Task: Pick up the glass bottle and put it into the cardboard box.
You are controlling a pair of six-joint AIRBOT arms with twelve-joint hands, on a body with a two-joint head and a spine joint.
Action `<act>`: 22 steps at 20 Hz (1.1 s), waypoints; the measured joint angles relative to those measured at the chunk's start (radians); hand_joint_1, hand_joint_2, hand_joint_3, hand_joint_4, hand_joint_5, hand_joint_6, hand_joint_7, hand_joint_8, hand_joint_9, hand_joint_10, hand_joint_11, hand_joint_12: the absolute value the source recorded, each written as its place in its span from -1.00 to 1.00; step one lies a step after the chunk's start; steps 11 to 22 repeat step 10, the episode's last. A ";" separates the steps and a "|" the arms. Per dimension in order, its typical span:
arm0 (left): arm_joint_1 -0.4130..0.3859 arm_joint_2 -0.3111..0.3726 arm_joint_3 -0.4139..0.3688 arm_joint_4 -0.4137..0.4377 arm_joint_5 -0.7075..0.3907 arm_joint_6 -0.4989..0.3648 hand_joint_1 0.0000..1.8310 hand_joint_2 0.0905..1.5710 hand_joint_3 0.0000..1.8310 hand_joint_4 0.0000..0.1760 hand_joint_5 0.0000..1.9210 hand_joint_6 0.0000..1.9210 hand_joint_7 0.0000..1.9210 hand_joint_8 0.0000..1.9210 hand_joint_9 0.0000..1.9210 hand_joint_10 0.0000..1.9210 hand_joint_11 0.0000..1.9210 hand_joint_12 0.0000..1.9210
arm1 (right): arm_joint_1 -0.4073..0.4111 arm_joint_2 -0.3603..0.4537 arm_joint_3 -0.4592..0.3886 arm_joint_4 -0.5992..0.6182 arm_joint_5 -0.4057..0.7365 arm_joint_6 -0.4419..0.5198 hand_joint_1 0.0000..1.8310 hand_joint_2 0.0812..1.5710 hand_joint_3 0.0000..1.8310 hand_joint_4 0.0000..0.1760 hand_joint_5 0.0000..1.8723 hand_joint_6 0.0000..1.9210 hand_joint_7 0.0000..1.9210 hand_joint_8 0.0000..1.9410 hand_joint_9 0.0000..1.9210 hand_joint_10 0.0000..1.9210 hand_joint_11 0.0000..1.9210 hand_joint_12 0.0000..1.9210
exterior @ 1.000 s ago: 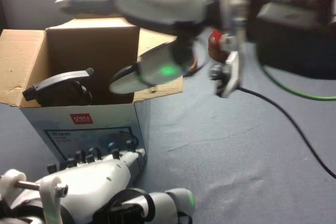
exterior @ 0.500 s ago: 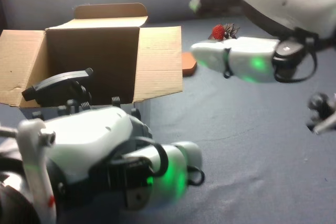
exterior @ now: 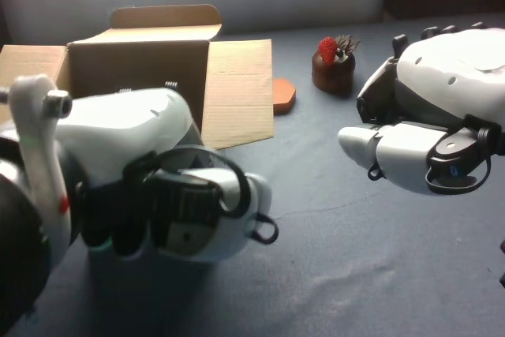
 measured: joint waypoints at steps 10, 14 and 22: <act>0.051 0.013 0.040 0.075 0.204 0.001 -0.16 0.84 -1.00 -1.00 0.02 1.00 0.22 1.00 0.36 1.00 0.36 1.00 | -0.013 0.000 -0.002 -0.137 0.006 0.090 -0.31 0.93 -1.00 1.00 0.29 1.00 0.39 1.00 0.50 1.00 0.60 1.00; 0.051 0.013 0.040 0.075 0.204 0.001 -0.16 0.84 -1.00 -1.00 0.02 1.00 0.22 1.00 0.36 1.00 0.36 1.00 | -0.013 0.000 -0.002 -0.137 0.006 0.090 -0.31 0.93 -1.00 1.00 0.29 1.00 0.39 1.00 0.50 1.00 0.60 1.00; 0.051 0.013 0.040 0.075 0.204 0.001 -0.16 0.84 -1.00 -1.00 0.02 1.00 0.22 1.00 0.36 1.00 0.36 1.00 | -0.013 0.000 -0.002 -0.137 0.006 0.090 -0.31 0.93 -1.00 1.00 0.29 1.00 0.39 1.00 0.50 1.00 0.60 1.00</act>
